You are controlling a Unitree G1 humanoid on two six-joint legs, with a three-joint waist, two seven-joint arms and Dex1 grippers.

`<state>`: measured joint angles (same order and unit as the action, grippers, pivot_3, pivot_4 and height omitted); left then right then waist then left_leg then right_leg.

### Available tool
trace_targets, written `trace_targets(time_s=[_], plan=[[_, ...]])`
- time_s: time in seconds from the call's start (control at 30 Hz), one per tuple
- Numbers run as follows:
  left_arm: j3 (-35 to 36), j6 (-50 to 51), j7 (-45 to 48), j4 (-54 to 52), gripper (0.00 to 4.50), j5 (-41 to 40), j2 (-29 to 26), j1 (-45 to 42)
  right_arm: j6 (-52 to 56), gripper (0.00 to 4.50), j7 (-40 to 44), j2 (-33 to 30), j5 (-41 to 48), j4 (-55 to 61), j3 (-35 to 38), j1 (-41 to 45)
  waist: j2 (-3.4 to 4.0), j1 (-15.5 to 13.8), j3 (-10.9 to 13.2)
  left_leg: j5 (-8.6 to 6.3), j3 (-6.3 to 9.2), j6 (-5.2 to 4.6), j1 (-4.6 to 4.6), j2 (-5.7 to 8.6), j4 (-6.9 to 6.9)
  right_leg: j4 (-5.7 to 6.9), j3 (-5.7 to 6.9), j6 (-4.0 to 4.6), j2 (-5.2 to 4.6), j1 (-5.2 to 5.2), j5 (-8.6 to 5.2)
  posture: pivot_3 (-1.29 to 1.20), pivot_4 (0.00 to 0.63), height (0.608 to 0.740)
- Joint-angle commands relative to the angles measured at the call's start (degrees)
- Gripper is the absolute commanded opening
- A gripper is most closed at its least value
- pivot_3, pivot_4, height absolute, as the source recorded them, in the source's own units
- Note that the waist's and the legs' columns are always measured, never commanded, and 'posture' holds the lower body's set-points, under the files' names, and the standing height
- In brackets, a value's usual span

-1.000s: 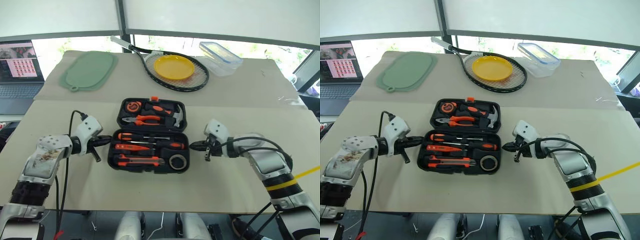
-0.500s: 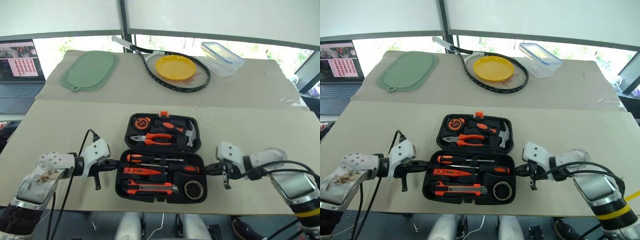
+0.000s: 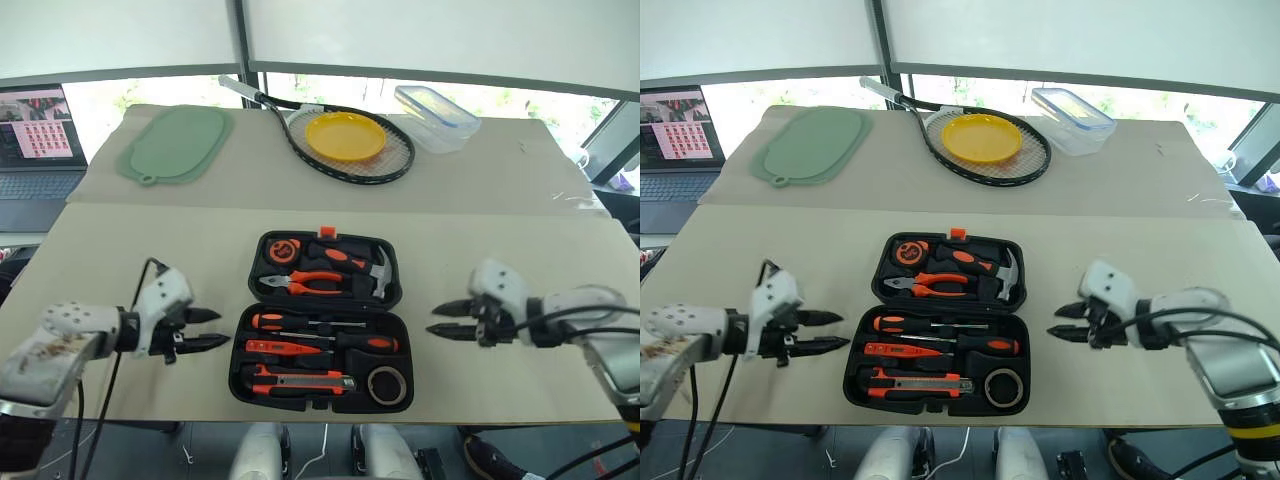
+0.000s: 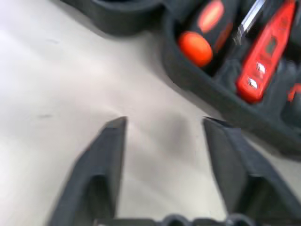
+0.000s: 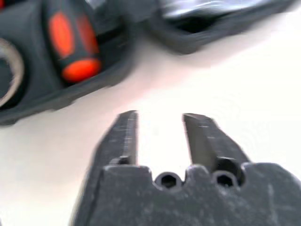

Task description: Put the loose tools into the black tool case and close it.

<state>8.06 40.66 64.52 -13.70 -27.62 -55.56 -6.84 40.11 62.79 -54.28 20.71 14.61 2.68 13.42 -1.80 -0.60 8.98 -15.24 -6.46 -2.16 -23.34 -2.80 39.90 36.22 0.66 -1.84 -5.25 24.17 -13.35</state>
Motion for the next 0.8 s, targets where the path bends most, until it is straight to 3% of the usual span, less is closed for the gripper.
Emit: trace_targets(time_s=[0.03,0.17,0.27,0.57,0.6,0.63,0.8], plan=[[0.6,8.9,-4.3,1.9,4.32,-3.6,1.6,-7.3,7.5,2.83,-5.2,4.0,4.1,-2.9,3.1,6.6,-0.01,-0.1,0.0,0.01,0.00,0.01,0.00,0.01,0.02,0.00,0.00,0.01,0.01,-0.02,0.01,0.00,0.150,0.738],[-1.3,22.8,-12.3,8.0,4.32,-5.0,6.8,-17.3,16.1,2.83,-10.0,9.2,7.2,-6.2,2.9,12.9,-0.01,-0.1,0.0,0.05,0.02,0.05,-0.03,0.08,0.01,0.05,-0.01,0.00,0.03,-0.03,0.03,0.00,0.150,0.738],[-2.2,29.9,-18.8,14.7,4.32,-4.3,13.8,-25.4,20.3,2.83,-12.9,12.8,7.8,-8.9,1.1,16.2,-0.03,-0.2,0.0,0.08,0.00,0.08,-0.10,0.13,0.05,0.06,0.04,-0.03,0.01,-0.02,0.02,0.00,0.150,0.738],[-5.4,29.7,-21.0,20.6,4.32,-2.7,16.6,-29.4,19.3,2.83,-14.5,14.1,5.0,-12.3,-4.4,17.0,-0.03,0.2,0.0,0.23,0.06,0.31,-0.41,0.14,0.08,-0.01,0.04,-0.09,0.02,0.13,0.07,0.00,0.150,0.738],[-5.2,29.6,-20.7,20.9,3.80,-2.9,16.7,-29.5,19.0,2.31,-14.6,14.1,4.8,-12.4,-4.8,16.7,-0.03,0.2,0.0,0.23,0.06,0.31,-0.40,0.14,0.08,-0.02,0.04,-0.09,0.02,0.13,0.07,0.00,0.150,0.738],[-5.0,29.4,-20.5,21.1,3.65,-3.0,16.7,-29.5,18.8,2.16,-14.7,14.1,4.7,-12.3,-4.9,16.4,-0.03,0.2,0.0,0.22,0.06,0.29,-0.40,0.14,0.08,-0.03,0.04,-0.09,0.01,0.13,0.07,0.00,0.150,0.738],[-5.3,29.0,-19.8,21.1,1.80,-3.4,16.5,-29.2,18.6,0.42,-14.8,14.8,5.3,-11.2,-5.3,16.0,-0.08,0.2,0.0,0.15,0.08,0.16,-0.32,0.14,0.14,-0.04,0.05,-0.09,-0.01,0.05,0.08,0.00,0.150,0.738]])
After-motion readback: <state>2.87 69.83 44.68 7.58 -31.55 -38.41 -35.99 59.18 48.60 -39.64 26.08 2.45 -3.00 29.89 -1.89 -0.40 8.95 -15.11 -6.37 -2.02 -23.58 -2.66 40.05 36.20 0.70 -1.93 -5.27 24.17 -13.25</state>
